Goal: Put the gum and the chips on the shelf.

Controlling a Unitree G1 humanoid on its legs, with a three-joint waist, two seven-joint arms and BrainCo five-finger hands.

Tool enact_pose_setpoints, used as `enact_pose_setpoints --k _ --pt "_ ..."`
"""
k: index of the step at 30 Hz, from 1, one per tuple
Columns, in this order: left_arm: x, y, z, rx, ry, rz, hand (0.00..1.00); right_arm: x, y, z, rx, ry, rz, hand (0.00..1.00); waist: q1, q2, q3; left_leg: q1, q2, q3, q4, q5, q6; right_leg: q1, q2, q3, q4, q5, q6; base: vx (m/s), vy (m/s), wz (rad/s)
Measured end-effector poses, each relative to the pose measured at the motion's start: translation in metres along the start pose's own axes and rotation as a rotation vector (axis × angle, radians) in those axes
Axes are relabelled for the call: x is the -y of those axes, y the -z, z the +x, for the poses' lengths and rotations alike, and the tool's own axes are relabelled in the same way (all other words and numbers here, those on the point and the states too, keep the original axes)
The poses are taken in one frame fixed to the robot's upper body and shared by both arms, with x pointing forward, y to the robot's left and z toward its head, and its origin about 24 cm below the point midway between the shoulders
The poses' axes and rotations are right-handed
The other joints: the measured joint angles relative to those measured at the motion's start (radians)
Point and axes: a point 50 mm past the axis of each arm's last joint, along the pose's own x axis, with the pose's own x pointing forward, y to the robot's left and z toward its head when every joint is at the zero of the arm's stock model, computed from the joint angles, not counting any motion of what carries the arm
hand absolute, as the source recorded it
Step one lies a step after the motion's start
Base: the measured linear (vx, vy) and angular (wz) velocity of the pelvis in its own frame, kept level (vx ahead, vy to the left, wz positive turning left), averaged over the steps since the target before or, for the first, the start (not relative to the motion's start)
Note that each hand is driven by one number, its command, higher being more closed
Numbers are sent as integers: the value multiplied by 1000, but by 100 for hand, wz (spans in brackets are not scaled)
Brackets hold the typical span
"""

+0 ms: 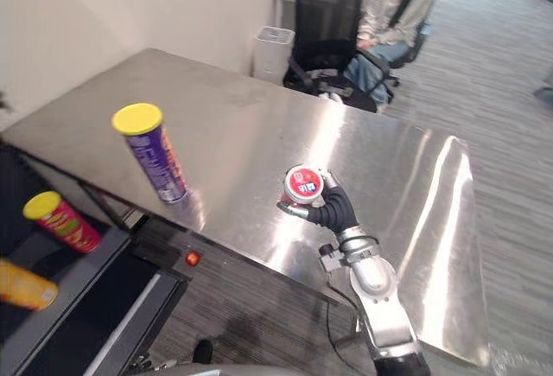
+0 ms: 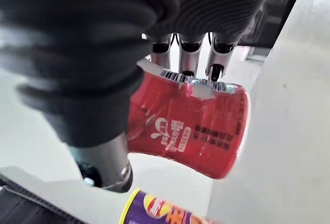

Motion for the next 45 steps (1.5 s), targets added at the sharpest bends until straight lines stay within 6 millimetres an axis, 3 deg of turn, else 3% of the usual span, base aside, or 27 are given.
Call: enact_pose_setpoints --k 3,5,6,7,8,10,12,15,18,20,26,29,30,31,32,33,34,36,41,43,44,45 --pt "7 -2 0 11 2 -45 0 1 -3 7 22 -2 -7 100 40 32 36 -54 -8 -133 2 35 -5 -6 7 -124 82 -83 -12 -133 -115 136" --pt "4 3 -2 4 -8 -46 0 1 -5 10 33 -2 -7 100 54 43 41 -86 -18 -118 -8 4 97 -22 -6 -176 117 -105 -19 -116 -80 102" --pt "0 7 -3 -10 -21 -47 0 2 -6 11 37 -1 -10 100 56 28 35 -107 -17 -27 -34 -83 231 -22 -10 -207 87 -91 -42 -106 -69 130" --pt "-2 7 -3 -14 -35 -80 0 9 -8 11 47 18 -32 100 44 2 29 -144 -7 132 -23 -115 240 -24 -33 -261 60 -63 -40 -57 -36 138" --pt "-1 5 -2 -13 -37 -99 0 15 -9 12 48 36 -46 100 41 -3 31 -171 -5 232 26 -85 218 -29 -50 -295 67 -60 -37 -16 25 147" --pt "-1 12 -3 -45 -39 -113 0 40 -10 6 39 169 -86 100 29 7 27 -188 7 546 217 -29 253 -28 -92 -378 98 -55 -28 92 53 116" --pt "-2 16 -5 -55 -43 -113 0 56 -7 -2 7 256 -108 100 17 23 27 -157 -10 608 211 -33 230 -11 -98 -398 120 -55 -29 127 99 115" --pt "-7 18 -6 -55 -50 -110 0 63 -1 -9 -28 311 -104 100 11 -19 12 -133 -65 525 124 6 176 31 -102 -432 77 -51 -24 35 73 82" --pt "-8 21 -7 -68 -53 -117 0 63 1 -11 -29 347 -75 100 16 -20 11 -74 -95 521 -50 59 173 24 -102 -437 78 -37 -7 -37 57 32" --pt "-7 22 -7 -70 -49 -92 0 68 2 -16 -37 391 -76 100 14 -11 13 -81 -111 513 -68 64 175 12 -112 -433 79 -22 6 -49 43 6" --pt "-5 22 -7 -70 -50 -59 0 78 1 -23 -50 480 -132 100 13 2 14 -96 -113 530 -69 44 179 -30 -120 -354 96 16 -15 -19 67 -12" --pt "-6 23 -7 -77 -59 -56 0 75 5 -26 -82 497 -155 100 19 -2 17 -66 -117 536 -69 28 201 -28 -136 -306 143 36 -42 56 70 -7" --pt "-8 23 -7 -82 -62 -44 0 70 8 -24 -92 481 -145 100 19 -1 19 -38 -117 532 -68 21 205 -41 -165 -261 238 46 -60 73 98 11" --pt "-11 23 -7 -83 -65 -18 0 65 10 -24 -107 461 -136 100 17 1 21 -12 -113 509 -68 16 206 -72 -181 -167 360 80 -117 55 91 32" --pt "-14 21 -7 -79 -68 -4 0 63 11 -25 -114 454 -133 100 12 4 21 1 -108 488 -68 14 208 -100 -174 -103 416 93 -152 73 64 77" --pt "-19 14 -4 -60 -80 10 0 61 13 -27 -126 441 -129 100 -5 7 22 1 -95 436 -68 13 209 -145 -104 64 445 38 -149 87 23 115" --pt "-25 5 -2 -40 -99 16 0 60 14 -29 -133 434 -128 100 -25 0 20 -5 -85 389 -66 13 210 -161 -21 183 408 -7 -110 92 0 125" --pt "-28 -3 1 -26 -118 11 0 59 14 -30 -136 431 -128 100 -33 -8 23 -6 -83 341 -66 13 210 -158 48 244 303 -23 -85 61 -44 109" --pt "-21 -3 2 -25 -113 -28 0 57 17 -30 -144 419 -121 100 -26 -16 43 -9 -112 267 -68 14 211 -158 106 306 28 -15 -72 22 -77 73" --pt "-18 -5 2 -22 -107 -31 0 59 17 -31 -149 427 -125 100 -36 -37 55 -30 -143 214 -69 8 202 -156 111 341 -9 -1 -52 -5 -80 100" --pt "-16 -11 4 -8 -104 -49 0 59 22 -36 -176 435 -124 100 -43 -70 60 -24 -171 203 -51 -8 188 -164 79 313 -2 -1 -54 41 -76 96" --pt "-15 -9 4 -13 -104 -57 0 59 23 -37 -186 433 -121 100 -42 -73 62 -31 -171 200 -3 -10 189 -155 74 296 6 0 -52 106 -75 78"
